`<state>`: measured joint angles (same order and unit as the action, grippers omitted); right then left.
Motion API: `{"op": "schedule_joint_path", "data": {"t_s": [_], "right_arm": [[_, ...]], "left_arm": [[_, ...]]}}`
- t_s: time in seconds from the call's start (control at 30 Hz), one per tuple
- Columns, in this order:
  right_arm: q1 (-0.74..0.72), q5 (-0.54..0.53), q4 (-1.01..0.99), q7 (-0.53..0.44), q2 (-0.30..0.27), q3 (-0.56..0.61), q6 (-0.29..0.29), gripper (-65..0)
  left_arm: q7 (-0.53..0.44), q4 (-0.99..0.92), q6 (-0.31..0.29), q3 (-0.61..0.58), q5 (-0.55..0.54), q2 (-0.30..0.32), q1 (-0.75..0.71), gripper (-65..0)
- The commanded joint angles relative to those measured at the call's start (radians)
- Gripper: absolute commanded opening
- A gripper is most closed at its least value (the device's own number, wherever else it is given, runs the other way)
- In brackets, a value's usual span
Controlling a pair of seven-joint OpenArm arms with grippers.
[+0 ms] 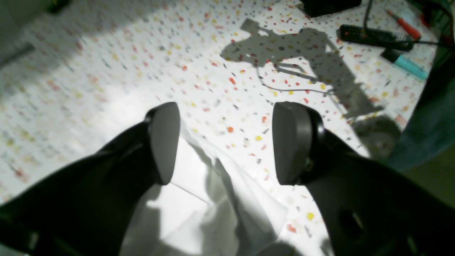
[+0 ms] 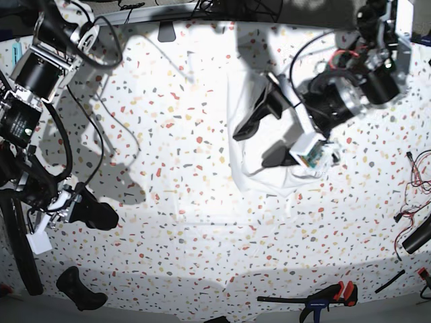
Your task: Fold the T-shirt properly
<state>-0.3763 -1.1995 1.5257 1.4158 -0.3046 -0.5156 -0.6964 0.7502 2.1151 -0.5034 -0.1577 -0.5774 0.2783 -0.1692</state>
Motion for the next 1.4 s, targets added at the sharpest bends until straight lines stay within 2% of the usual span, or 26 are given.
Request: {"op": "schedule_joint_path", "data": {"t_s": [0.0, 0.1, 0.27, 0.5, 0.6, 0.73, 0.9, 1.0, 1.37], "right_arm": [[-0.025, -0.024, 0.015, -0.02, -0.014, -0.002, -0.002, -44.4], [-0.025, -0.024, 0.015, -0.02, -0.014, -0.001, -0.002, -44.4], [-0.026, -0.038, 0.015, -0.02, -0.014, -0.001, -0.002, -44.4], [-0.025, -0.035, 0.015, -0.02, -0.014, -0.002, -0.002, -44.4], [-0.025, -0.034, 0.015, -0.02, -0.014, -0.001, -0.002, -44.4], [-0.025, -0.034, 0.015, -0.02, -0.014, -0.002, -0.002, -44.4], [-0.025, -0.035, 0.015, -0.02, -0.014, -0.002, -0.002, -44.4], [-0.025, -0.035, 0.015, -0.02, -0.014, -0.001, -0.002, -44.4], [-0.025, -0.035, 0.015, -0.02, -0.014, -0.001, -0.002, -44.4]], "left_arm": [[-0.016, -0.026, -0.003, 0.005, -0.014, -0.01, 0.006, -25.9], [-0.015, -0.152, -0.002, 0.005, 0.052, -0.032, 0.006, -25.9], [-0.017, -0.257, -0.001, 0.009, 0.222, -0.02, 0.012, -25.9], [-0.018, -0.188, 0.001, 0.013, 0.195, 0.046, 0.061, -25.9], [-0.025, -0.192, 0.001, 0.013, 0.258, 0.085, 0.075, -25.9], [-0.075, -0.204, 0.001, 0.013, 0.343, 0.163, 0.066, -25.9], [-0.105, -0.288, 0.003, 0.013, 0.342, 0.275, 0.079, -25.9], [-0.125, -0.348, 0.025, 0.013, 0.342, 0.326, 0.097, -25.9], [-0.111, -0.425, 0.039, 0.013, 0.344, 0.393, 0.182, -25.9]]}}
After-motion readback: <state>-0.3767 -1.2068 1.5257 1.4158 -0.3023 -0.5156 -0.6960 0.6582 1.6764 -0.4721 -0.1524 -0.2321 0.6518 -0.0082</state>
